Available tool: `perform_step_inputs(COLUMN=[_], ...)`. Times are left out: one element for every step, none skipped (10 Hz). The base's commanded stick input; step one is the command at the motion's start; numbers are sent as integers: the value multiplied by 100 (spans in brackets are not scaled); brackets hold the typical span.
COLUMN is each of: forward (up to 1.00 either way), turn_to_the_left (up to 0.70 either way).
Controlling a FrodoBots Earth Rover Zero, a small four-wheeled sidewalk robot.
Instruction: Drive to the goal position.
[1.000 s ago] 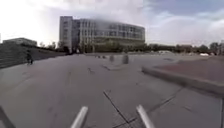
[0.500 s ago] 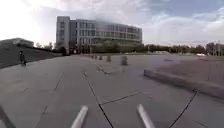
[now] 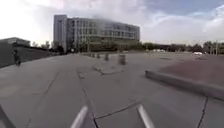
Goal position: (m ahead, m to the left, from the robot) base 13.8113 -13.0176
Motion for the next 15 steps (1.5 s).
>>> perform_step_inputs(forward=[70,70,70,70,70,70,70,70,70,70,70,70,70,70,70], turn_to_the_left=[-14,-14,-14,-14,-14,-14,-14,-14,-14,-14,-14,-14,-14,-14,-14])
